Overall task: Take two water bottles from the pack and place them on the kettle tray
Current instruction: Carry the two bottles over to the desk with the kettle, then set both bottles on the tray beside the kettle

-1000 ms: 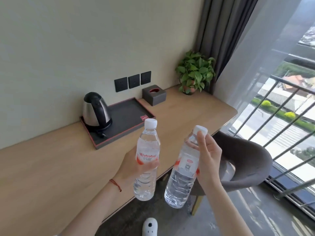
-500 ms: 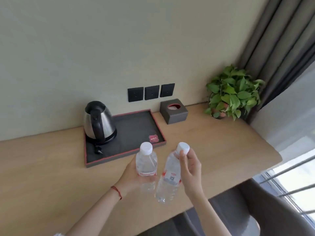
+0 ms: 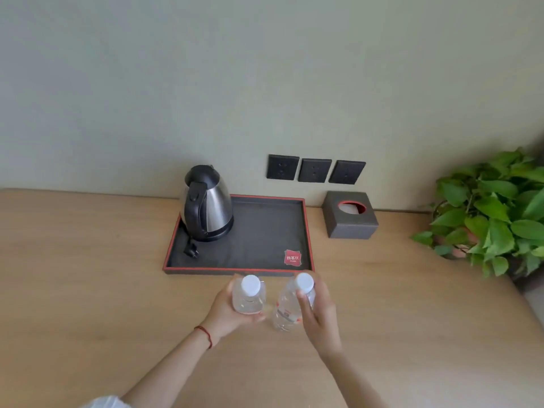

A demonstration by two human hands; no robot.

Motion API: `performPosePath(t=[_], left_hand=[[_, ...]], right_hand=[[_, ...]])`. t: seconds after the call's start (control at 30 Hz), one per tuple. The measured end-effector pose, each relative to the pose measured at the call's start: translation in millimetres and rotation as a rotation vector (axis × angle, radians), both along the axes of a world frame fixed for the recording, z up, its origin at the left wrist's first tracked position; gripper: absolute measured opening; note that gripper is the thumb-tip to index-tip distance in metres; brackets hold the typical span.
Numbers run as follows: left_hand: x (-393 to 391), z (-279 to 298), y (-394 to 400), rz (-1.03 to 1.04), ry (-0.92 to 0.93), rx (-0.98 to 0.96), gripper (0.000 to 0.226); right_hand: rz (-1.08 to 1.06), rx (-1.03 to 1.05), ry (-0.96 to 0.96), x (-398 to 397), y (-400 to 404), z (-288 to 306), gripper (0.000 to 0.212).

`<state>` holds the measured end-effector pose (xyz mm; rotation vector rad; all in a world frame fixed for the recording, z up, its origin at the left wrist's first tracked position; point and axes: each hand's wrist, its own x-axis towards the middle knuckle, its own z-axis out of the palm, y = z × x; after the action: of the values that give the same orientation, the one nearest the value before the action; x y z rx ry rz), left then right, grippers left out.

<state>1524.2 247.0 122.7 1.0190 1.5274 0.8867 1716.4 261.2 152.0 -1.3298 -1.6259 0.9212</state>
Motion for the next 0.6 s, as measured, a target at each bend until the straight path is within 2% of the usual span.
performPosePath(t=[0.13,0.27,0.43,0.53,0.6], left_hand=[[-1,-8,4,0.022,-0.001,-0.006,0.066],[0,-7,10,-0.013,0.009,0.008,0.069],[-5,4,11,-0.094,-0.025,0.040,0.077],[-8,16,7,-0.176,-0.028,0.066,0.089],[-8,32,9,-0.166,0.064,0.106,0.098]], right_hand=[[0.030,0.038,-0.017,8,5,-3,0.026],[0.112,0.092,-0.097,21,6,-7,0.014],[0.207,0.171,-0.132,27,6,0,0.021],[0.193,0.227,-0.259,28,9,11,0.017],[0.159,0.270,-0.432,26,11,20,0.019]])
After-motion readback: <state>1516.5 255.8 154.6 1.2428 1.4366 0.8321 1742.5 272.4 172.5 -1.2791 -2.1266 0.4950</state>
